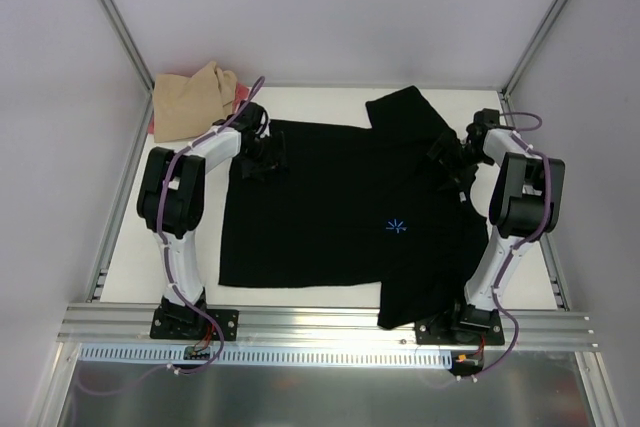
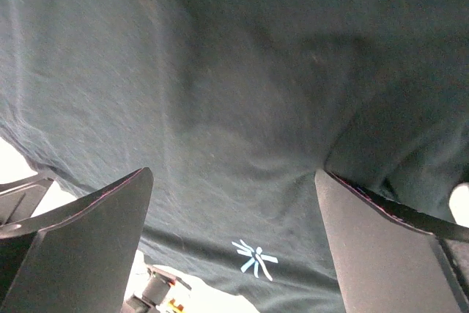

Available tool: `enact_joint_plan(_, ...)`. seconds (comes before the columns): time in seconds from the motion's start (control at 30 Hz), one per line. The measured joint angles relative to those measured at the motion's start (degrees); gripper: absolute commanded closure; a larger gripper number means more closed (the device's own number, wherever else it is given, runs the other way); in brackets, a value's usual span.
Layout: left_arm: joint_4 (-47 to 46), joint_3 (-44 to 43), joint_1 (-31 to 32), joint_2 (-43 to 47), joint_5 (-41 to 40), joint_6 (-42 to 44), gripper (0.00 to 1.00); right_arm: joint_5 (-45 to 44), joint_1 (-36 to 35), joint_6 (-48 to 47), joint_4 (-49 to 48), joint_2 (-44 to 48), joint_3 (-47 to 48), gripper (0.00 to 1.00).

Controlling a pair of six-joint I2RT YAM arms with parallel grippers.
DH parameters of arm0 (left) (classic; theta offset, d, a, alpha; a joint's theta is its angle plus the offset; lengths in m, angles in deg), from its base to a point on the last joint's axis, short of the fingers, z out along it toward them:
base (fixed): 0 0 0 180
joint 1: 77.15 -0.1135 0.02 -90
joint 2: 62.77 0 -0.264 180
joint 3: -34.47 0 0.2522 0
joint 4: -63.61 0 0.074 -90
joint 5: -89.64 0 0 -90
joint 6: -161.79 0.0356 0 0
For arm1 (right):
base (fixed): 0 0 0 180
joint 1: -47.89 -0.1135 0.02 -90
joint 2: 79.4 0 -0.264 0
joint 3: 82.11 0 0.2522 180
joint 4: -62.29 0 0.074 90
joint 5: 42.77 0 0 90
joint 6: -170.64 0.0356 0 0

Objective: Fold and stack the t-shirts
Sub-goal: Flatten out the tshirt

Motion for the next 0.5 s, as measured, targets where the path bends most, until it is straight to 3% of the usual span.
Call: enact_joint_plan(0.5, 0.68, -11.30, -3.08, -7.65, 0.72, 0.11, 0.20, 2.12, 0.83, 2.38, 3.23, -13.53, 20.48, 0.01)
